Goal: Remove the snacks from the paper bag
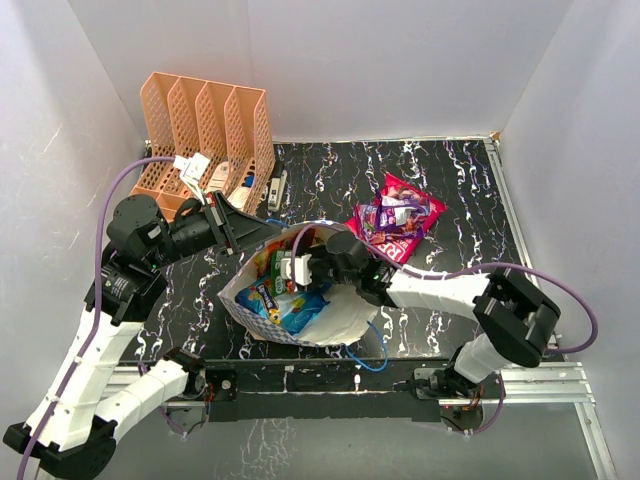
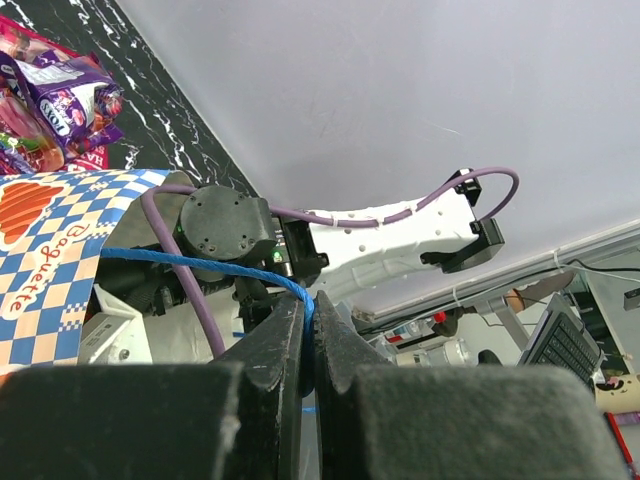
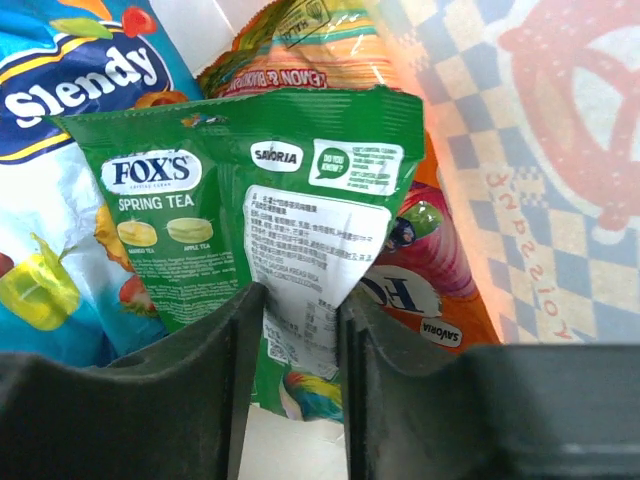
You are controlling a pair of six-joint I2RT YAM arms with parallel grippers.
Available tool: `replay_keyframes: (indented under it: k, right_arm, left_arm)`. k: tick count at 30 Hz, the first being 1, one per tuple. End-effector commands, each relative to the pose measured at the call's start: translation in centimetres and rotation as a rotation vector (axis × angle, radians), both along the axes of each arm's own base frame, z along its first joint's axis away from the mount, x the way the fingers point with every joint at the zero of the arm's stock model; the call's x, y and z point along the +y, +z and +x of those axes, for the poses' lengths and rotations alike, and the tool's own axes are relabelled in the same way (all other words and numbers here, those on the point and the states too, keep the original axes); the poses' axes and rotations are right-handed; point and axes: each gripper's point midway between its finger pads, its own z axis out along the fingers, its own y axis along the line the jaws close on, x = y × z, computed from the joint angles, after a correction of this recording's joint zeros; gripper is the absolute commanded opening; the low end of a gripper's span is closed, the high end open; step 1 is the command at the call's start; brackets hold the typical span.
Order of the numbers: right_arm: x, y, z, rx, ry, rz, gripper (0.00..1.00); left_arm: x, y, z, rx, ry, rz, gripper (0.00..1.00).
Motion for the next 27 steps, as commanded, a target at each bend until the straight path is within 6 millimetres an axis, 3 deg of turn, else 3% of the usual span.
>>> replay_keyframes:
  k: [1, 5, 10, 17, 22, 27]
  right_arm:
    - [0.5, 0.8, -1.9, 0.070, 0.043, 0.081, 0.28]
    - [-0.3, 2.5, -2.5, 0.124, -0.009, 0.157, 0.09]
    - [-1.3, 5.2, -3.3, 0.184, -0.061, 0.245, 0.07]
    - [-3.2, 13.8, -5.8, 0.303, -0.100, 0.512, 0.07]
    - [-6.0, 19.6, -6.8, 0.348, -0.171, 0.700, 0.07]
    - [-8.0, 23.9, -7.3, 0.445, -0.258, 0.793, 0.07]
  left_arm:
    - [0.4, 2.7, -1.4, -0.086, -0.017, -0.050, 0.00]
    - [0.2, 2.3, -1.2, -0.076, -0.025, -0.043, 0.00]
    - [0.1, 2.2, -0.9, -0.079, -0.023, -0.039, 0.00]
    - [0.2, 1.6, -0.6, -0.074, -0.011, -0.016, 0.00]
    - [0.4, 1.1, -0.7, -0.069, -0.005, -0.002, 0.00]
    - [0.4, 0.5, -0.3, -0.056, 0.010, 0.010, 0.00]
